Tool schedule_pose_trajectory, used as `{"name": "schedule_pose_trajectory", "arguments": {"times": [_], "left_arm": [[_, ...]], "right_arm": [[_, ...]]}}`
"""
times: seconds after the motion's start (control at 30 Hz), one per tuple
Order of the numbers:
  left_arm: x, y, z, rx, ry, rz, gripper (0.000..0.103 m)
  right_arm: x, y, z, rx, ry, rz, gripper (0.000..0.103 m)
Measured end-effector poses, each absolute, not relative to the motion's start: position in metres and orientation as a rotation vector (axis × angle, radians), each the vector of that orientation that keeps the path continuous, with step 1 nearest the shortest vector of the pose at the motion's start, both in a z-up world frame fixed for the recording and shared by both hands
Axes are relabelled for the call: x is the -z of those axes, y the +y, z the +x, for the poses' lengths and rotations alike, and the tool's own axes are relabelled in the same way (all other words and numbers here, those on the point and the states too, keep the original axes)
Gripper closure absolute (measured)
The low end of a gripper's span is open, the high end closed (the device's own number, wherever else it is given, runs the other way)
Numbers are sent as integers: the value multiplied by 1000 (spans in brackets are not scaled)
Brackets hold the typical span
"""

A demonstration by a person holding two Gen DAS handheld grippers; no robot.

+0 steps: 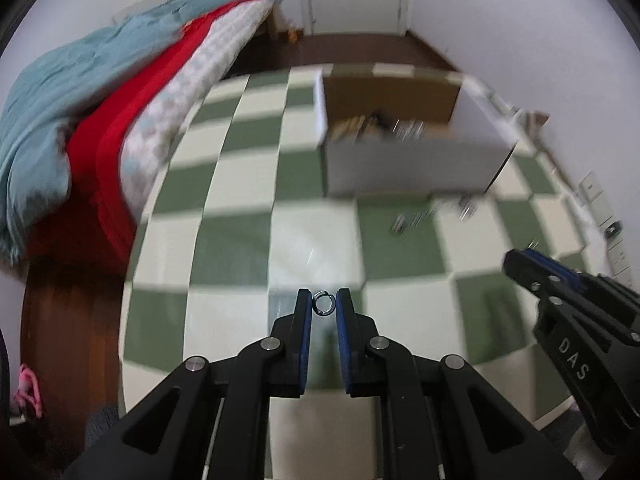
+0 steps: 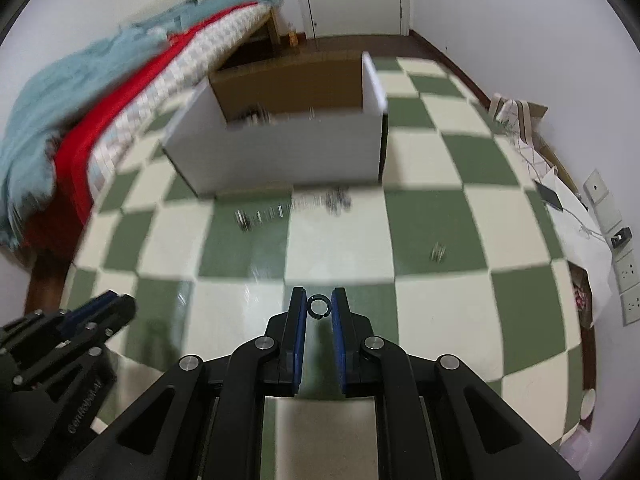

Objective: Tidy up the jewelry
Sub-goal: 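Lower both rings into the white box while both tools open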

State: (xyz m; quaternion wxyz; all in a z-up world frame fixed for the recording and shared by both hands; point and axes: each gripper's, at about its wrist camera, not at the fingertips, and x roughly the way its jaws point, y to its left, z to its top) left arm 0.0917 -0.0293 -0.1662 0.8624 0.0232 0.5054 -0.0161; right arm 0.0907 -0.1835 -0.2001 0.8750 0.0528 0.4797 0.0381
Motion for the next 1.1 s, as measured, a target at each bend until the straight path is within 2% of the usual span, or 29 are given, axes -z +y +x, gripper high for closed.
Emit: {"name": "schedule_pose_trajectory", "arguments": {"times": [0.2,0.33,0.53,0.83,0.87,0.9,0.93,0.97,1.0,1.03,1.1], "left_arm": [[104,-37,151,106,965,-10,94],[86,-35,209,133,964,-28,94],[99,-33,278,184,1071,-59,93],[122,-33,315,175,1183,-90,88],[121,-34,316,168,1183,-84,80],[120,-34,317,161,1180,-75,61],[119,-34,318,155,1175,-67,49],[117,-33,317,147,1159,-64,32],[114,-31,314,134,1140,-59,25],[113,-30,312,128,1131,-58,23],[113,-28,309,111,1127,-44,8]], "right_arm": [[138,-195,140,-120,916,174,90],[122,-200,190,-137,929,201,90],[138,-207,264,-139,1054,214,90],[169,-206,301,-111,1178,189,86],[169,-208,302,-102,1175,185,78],[168,-210,302,-100,1173,188,66],[167,-211,301,-99,1170,190,61],[165,-213,299,-93,1164,188,56],[163,-214,298,-89,1157,182,56],[160,-216,295,-85,1148,174,56],[155,-218,290,-72,1133,161,54]]}}
